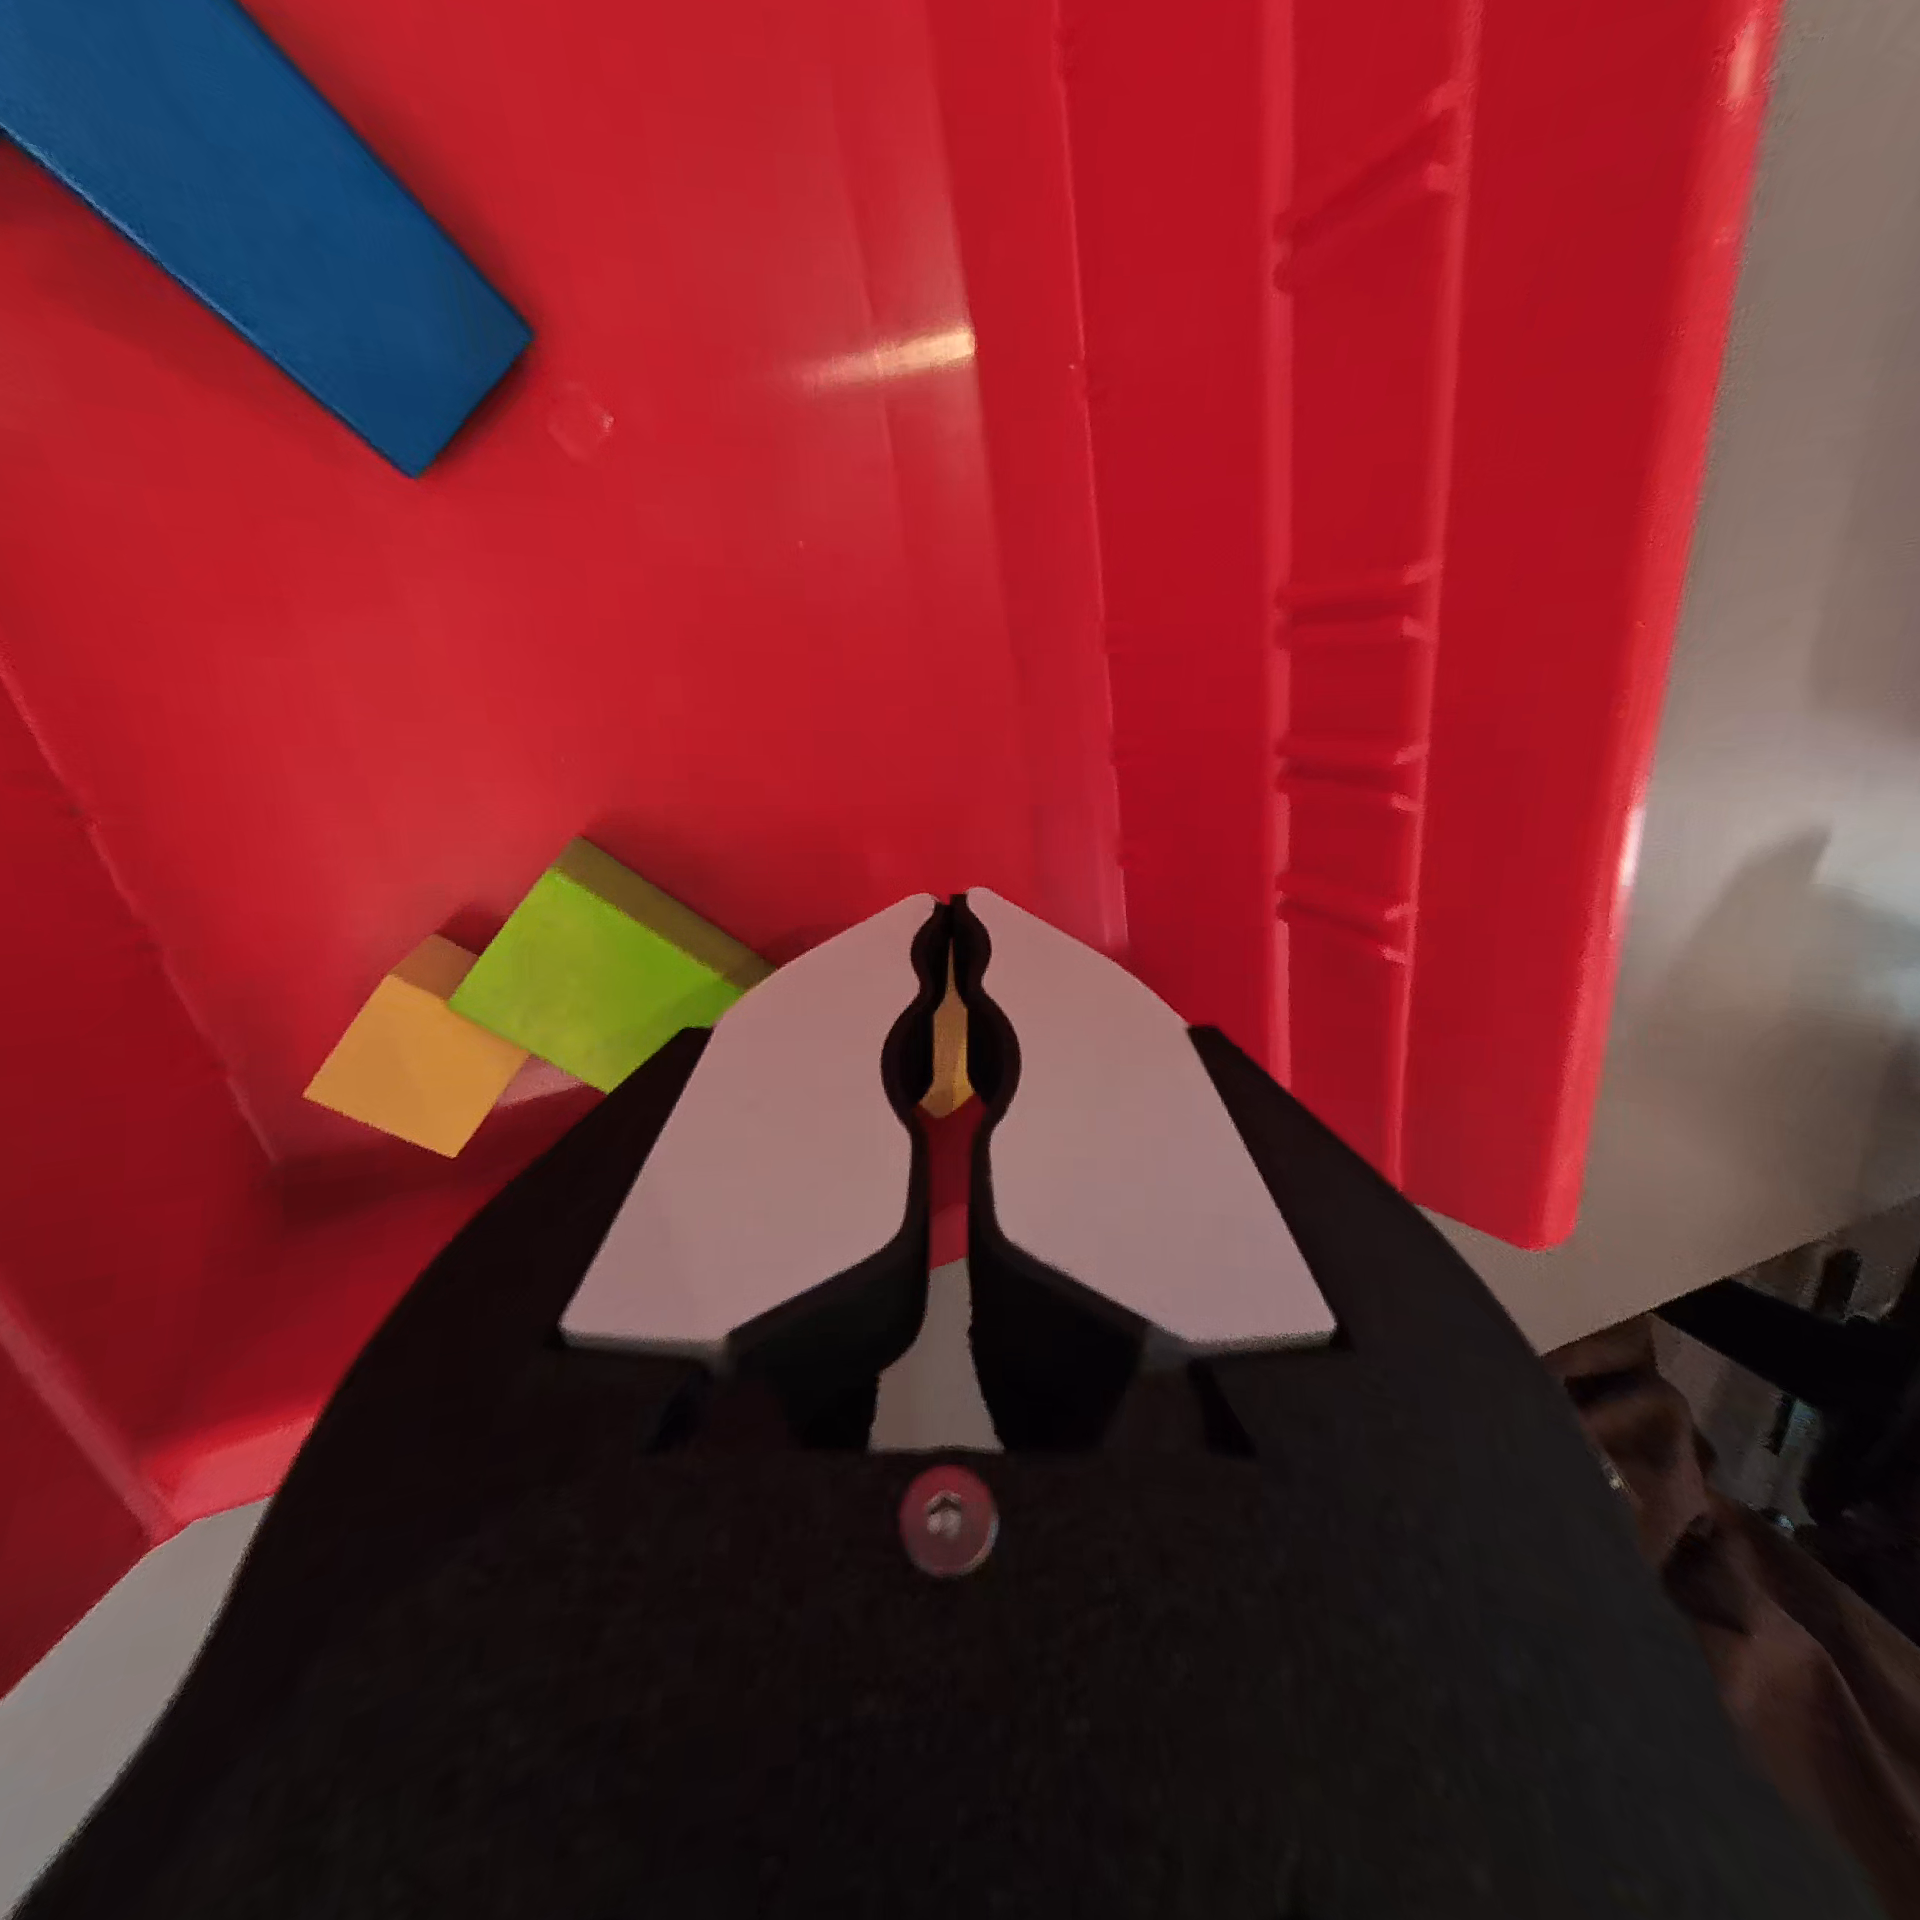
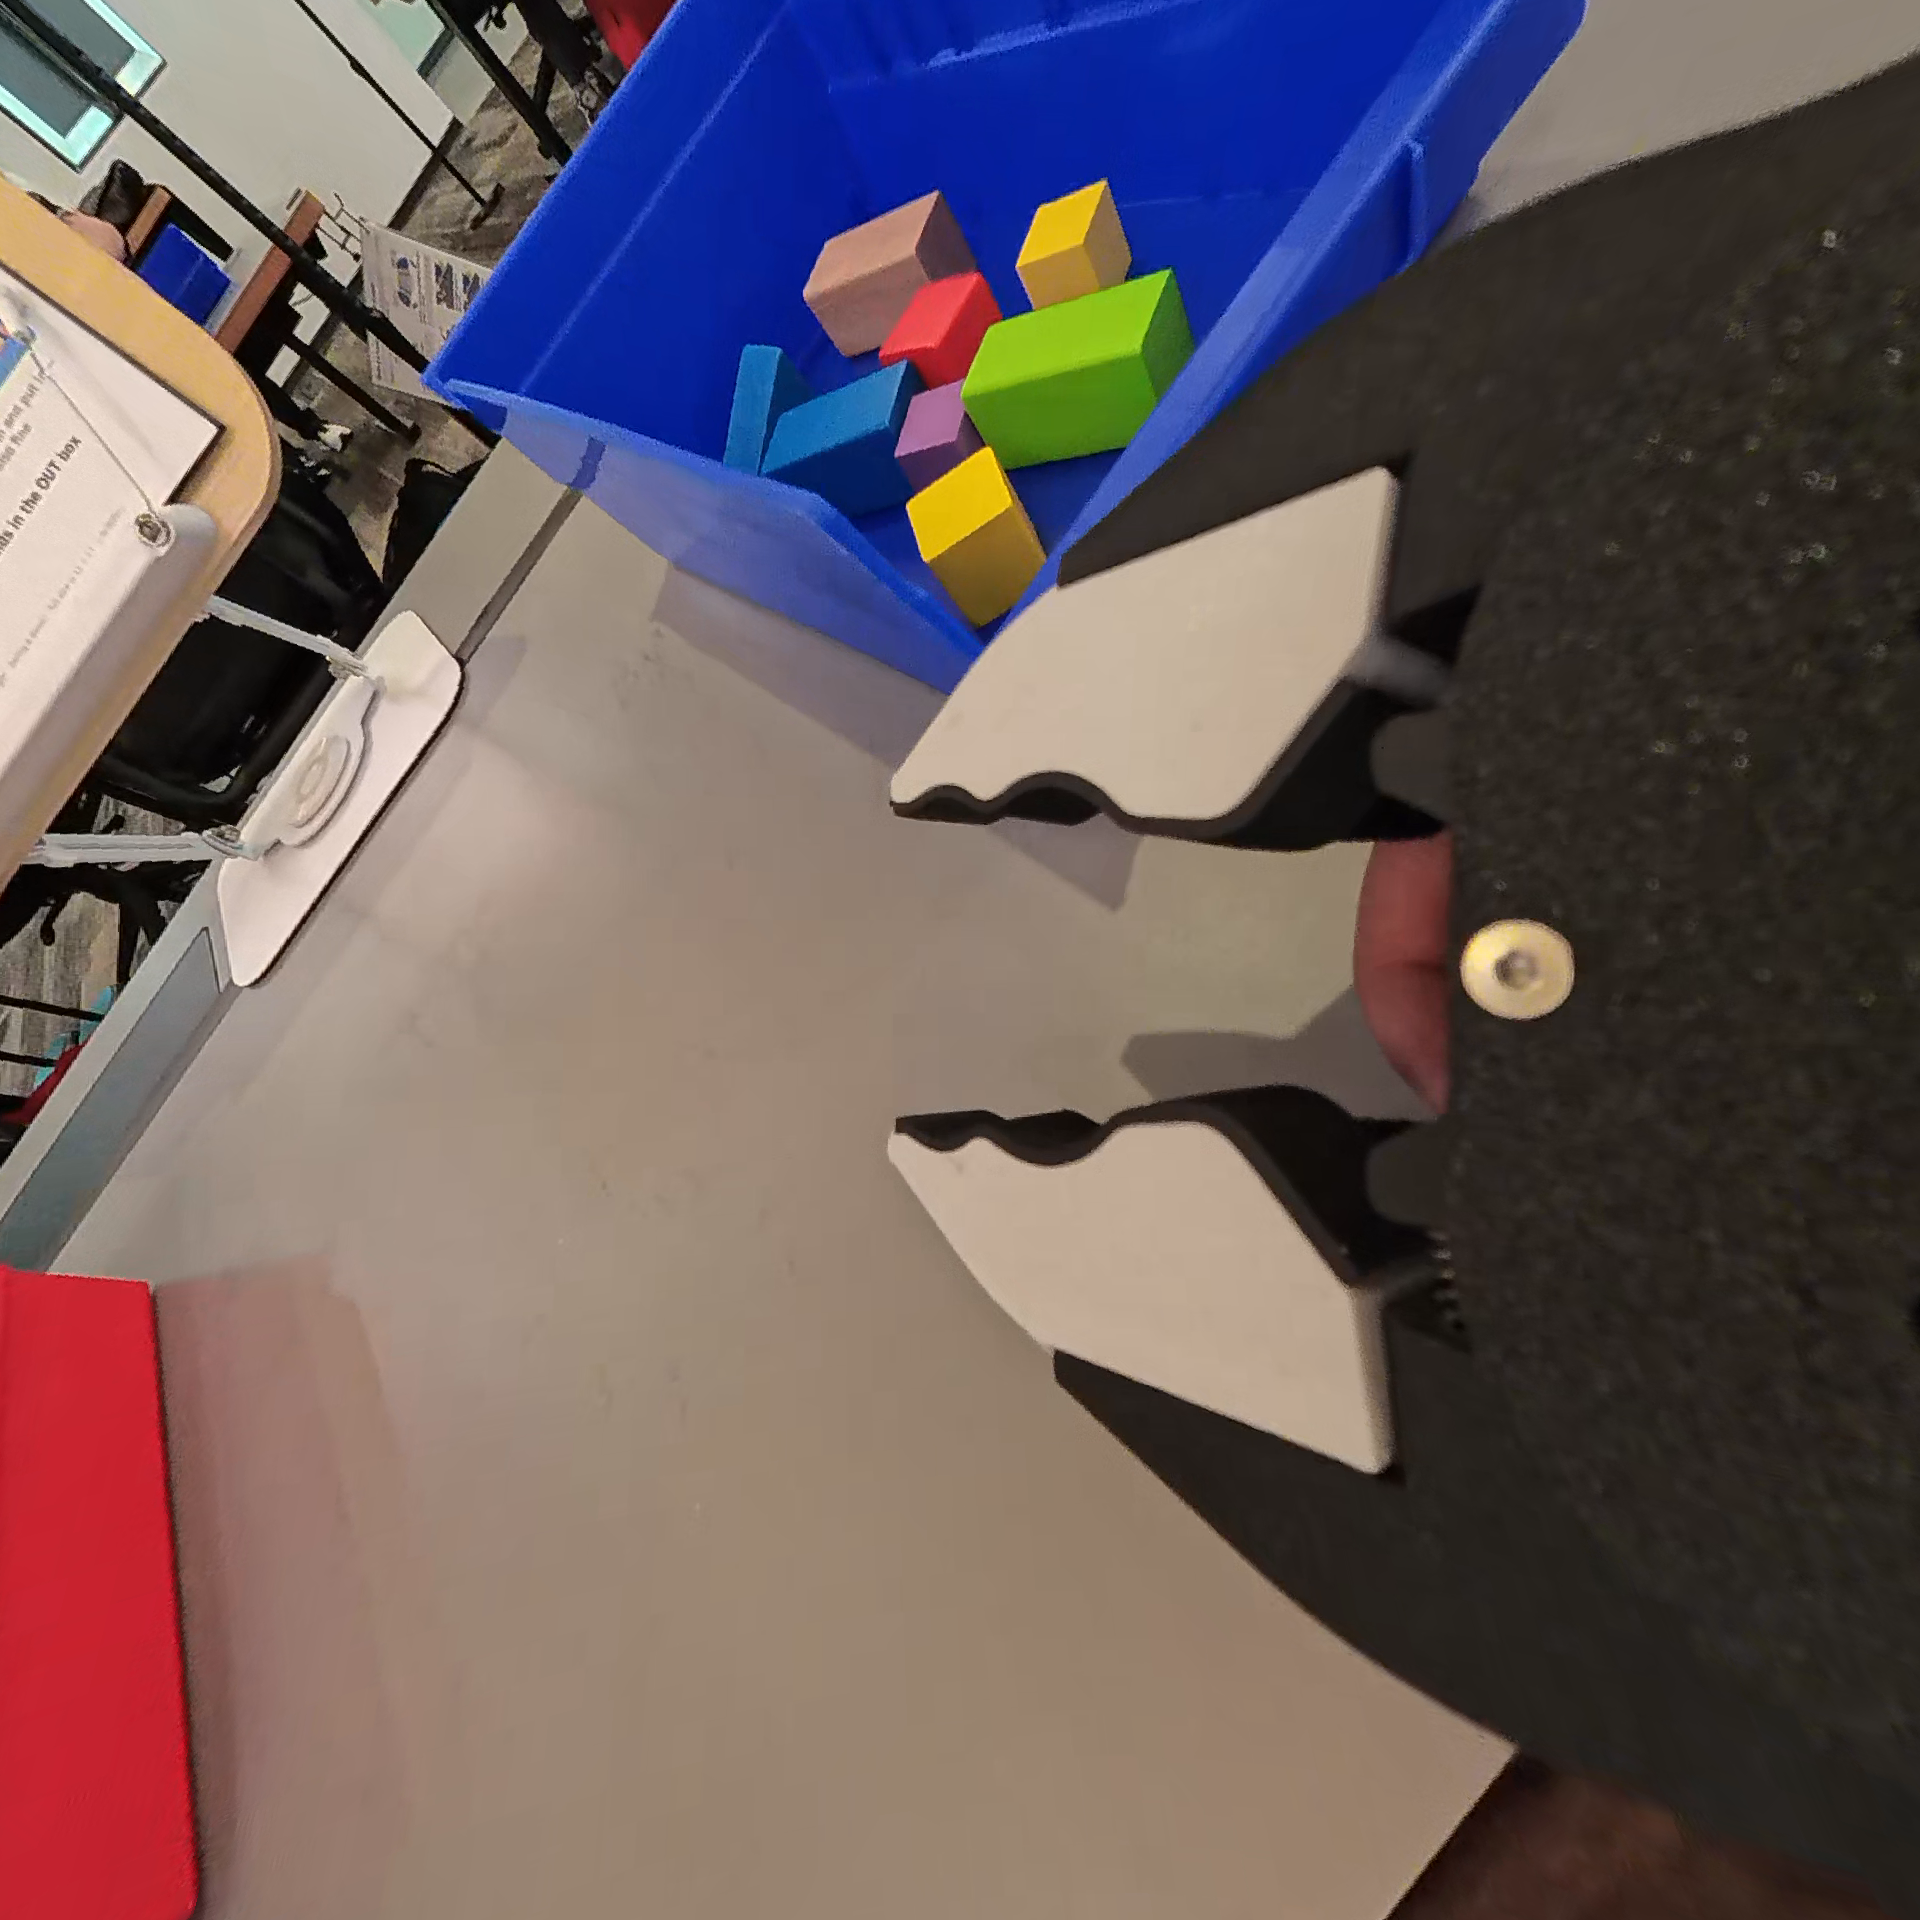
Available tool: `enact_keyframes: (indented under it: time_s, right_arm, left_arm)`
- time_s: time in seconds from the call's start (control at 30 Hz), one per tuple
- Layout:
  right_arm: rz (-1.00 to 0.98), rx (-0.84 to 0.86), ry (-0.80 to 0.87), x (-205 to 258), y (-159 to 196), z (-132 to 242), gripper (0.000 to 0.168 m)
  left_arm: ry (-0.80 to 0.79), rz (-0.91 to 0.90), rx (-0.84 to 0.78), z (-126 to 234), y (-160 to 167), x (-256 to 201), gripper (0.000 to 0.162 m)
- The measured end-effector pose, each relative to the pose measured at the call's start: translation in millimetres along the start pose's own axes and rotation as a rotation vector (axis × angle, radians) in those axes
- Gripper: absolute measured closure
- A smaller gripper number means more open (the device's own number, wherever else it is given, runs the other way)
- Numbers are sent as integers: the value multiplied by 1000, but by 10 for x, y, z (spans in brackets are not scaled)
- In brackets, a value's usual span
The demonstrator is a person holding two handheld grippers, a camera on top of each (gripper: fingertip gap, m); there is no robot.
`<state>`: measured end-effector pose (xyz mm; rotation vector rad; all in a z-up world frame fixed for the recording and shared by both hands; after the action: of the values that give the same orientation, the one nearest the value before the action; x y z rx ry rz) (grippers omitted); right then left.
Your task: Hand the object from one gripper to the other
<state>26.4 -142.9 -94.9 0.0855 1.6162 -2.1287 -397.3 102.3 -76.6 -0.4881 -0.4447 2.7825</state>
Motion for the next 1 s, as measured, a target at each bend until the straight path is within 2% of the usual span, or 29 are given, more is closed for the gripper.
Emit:
enact_keyframes:
  time_s: [0.07, 0.17, 0.3, 0.4, 0.6, 0.77, 0.9, 1.0]
  right_arm:
    - [2, 3, 2, -2, 3, -1, 115]
    - [-1, 6, 1, -7, 10, 0, 115]
    - [1, 8, -3, 1, 18, -1, 115]
    - [16, 17, -3, 11, 24, -10, 115]
    - [30, 30, -14, 36, 35, -32, 115]
    - [27, 55, -23, 38, 90, -66, 115]
    - [24, 71, -27, 35, 124, -76, 115]
    - [21, 69, -28, 25, 123, -71, 115]
  left_arm:
    - [31, -67, -4, 77, -11, -36, 161]
    - [132, -274, 16, 198, -9, -120, 135]
    - [-2, -668, 45, 310, -72, -77, 134]
    - [42, -832, 130, 288, -108, -66, 128]
    - [223, -948, 292, 125, -133, -78, 124]
    - [360, -889, 365, -14, -141, -128, 119]
    - [238, -918, 420, -154, -111, -57, 118]
    - [177, -892, 454, -231, -127, 8, 103]
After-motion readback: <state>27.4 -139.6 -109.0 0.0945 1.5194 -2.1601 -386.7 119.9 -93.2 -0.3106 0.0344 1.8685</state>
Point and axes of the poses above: each gripper's, where its closed fingertips meet, z back along the fingers, y out of its underside, x = y × z across the jaws, the point moved 9 cm from there along z, back along the fingers, and after that the axes turned 6 degrees about -x, right-handed, at the moved point
